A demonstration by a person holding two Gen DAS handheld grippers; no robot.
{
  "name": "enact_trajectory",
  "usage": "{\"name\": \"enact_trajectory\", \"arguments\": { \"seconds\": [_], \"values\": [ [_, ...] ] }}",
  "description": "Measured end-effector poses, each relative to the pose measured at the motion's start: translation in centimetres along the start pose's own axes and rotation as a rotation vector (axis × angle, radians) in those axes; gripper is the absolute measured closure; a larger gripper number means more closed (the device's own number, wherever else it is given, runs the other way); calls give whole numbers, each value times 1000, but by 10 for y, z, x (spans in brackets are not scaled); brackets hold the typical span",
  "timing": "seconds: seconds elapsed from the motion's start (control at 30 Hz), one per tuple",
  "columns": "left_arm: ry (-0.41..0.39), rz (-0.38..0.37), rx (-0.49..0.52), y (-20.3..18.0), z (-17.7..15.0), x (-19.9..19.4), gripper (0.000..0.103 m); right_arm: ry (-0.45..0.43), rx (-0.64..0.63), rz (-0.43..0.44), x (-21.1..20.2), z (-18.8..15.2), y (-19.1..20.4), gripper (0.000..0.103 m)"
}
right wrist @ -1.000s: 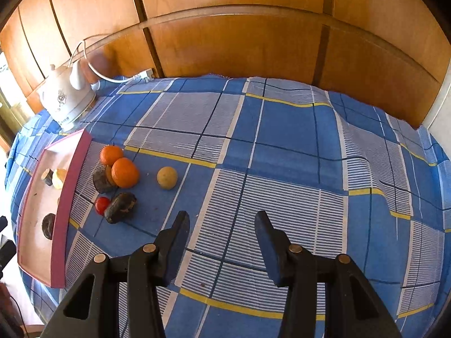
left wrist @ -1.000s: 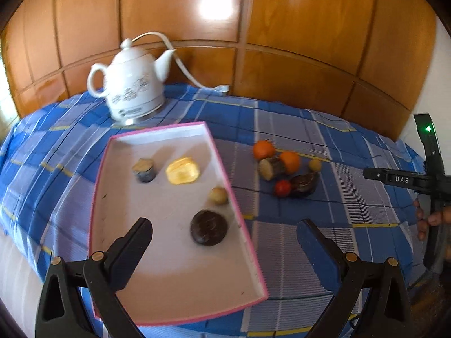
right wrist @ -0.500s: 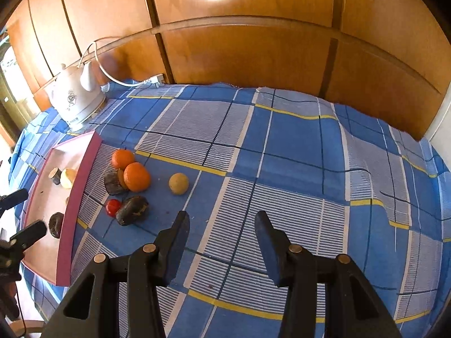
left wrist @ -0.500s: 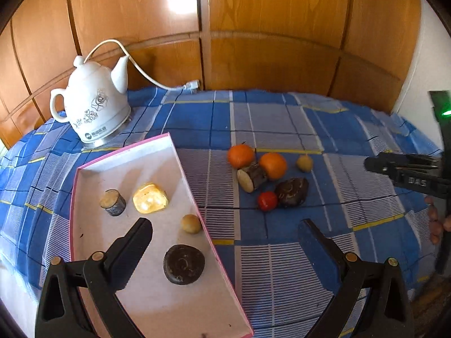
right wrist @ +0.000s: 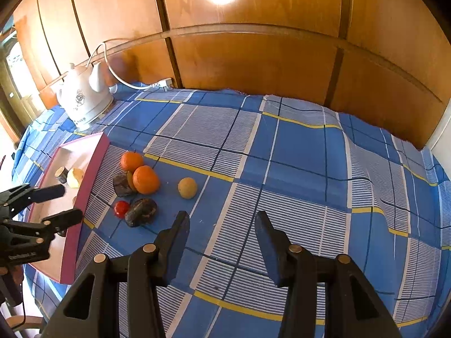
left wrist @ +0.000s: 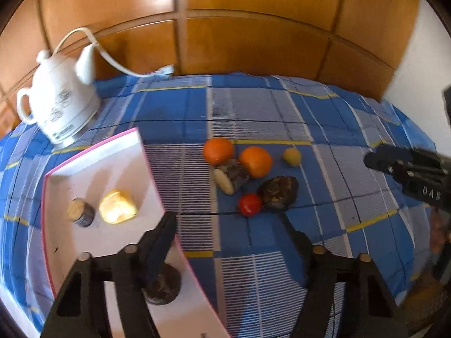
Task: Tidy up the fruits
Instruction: 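Grasp the orange with the left gripper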
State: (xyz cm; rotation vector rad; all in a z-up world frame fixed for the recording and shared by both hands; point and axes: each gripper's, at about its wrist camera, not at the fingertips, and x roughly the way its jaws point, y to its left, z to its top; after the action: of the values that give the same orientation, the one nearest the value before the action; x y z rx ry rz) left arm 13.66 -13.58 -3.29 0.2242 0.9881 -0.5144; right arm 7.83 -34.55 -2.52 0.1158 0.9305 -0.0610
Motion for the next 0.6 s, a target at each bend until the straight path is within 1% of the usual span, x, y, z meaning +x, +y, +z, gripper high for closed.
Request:
{"name": "enact_trajectory", "arguments": {
  "seconds": [0.03,0.07,0.1,0.13,0.4,0.6],
  "values": [
    [5,0,7,-1,2,2,44,0,1,0,0,0,0,54],
    [13,-4,6,-2,4,5,50,0,1,0,0,0,0,54],
    [19,-9,-2,-1,7,7,55,0,0,0,0,0,0,54],
    [24,-13,-13,1,11,10,56,0,0,1,0,0,0,54],
    [35,-27,-86,15,51,34,56,11,0,7,1,0,1,54],
    [83,-66,-185,19,78,68,56,23,0,17,4,0,2,54]
  ]
}}
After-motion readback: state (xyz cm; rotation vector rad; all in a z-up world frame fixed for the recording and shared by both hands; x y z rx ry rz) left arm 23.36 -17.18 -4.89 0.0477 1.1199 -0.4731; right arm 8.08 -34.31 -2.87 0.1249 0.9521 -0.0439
